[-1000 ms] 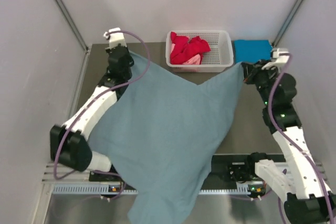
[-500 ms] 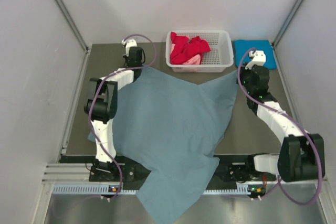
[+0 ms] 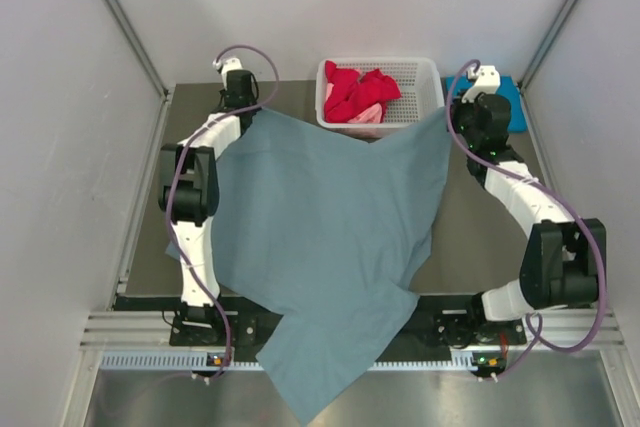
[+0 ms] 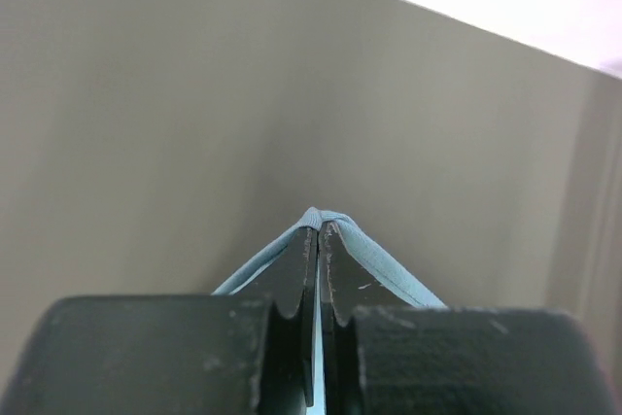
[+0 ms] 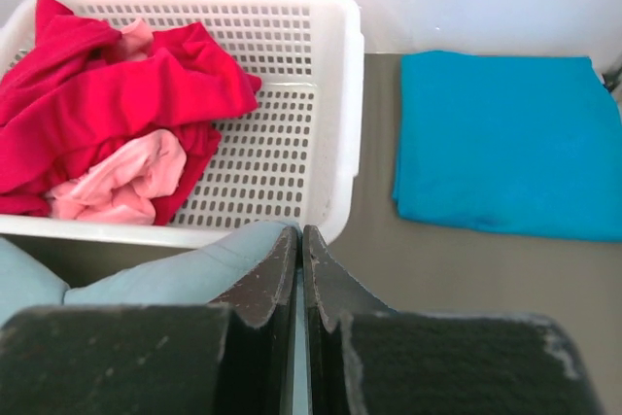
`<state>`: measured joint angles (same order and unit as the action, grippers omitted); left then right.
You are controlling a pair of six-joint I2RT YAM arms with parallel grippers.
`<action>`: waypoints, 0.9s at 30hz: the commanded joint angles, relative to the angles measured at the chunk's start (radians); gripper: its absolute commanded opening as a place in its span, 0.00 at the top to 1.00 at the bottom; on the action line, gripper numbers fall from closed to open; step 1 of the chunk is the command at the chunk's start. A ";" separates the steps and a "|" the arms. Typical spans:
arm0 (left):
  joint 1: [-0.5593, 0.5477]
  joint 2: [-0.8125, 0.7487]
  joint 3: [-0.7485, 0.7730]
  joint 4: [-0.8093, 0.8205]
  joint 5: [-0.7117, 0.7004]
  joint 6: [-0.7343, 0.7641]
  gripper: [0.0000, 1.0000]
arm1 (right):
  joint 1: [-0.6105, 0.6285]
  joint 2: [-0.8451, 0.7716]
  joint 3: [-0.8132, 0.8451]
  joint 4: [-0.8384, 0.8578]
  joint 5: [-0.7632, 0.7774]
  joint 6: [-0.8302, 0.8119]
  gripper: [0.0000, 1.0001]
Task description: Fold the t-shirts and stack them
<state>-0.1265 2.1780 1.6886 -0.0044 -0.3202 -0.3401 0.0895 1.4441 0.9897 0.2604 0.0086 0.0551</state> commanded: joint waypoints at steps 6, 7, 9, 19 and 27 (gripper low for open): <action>0.047 0.019 0.072 -0.058 0.072 -0.026 1.00 | -0.014 0.061 0.164 -0.027 -0.082 -0.026 1.00; 0.053 0.017 0.071 -0.060 0.072 -0.033 1.00 | -0.014 0.067 0.182 -0.030 -0.085 -0.026 1.00; 0.070 0.016 0.071 -0.065 0.072 -0.051 1.00 | -0.014 0.088 0.202 -0.038 -0.105 -0.020 1.00; 0.091 0.020 0.079 -0.078 0.178 -0.080 1.00 | -0.007 0.150 0.299 -0.145 -0.165 -0.020 1.00; 0.100 0.025 0.174 -0.207 0.289 -0.070 1.00 | -0.002 0.055 0.307 -0.318 -0.164 -0.006 1.00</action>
<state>-0.0376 2.2070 1.7962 -0.1814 -0.0925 -0.4164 0.0895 1.5925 1.2400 -0.0051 -0.1436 0.0452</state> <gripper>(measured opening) 0.013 0.009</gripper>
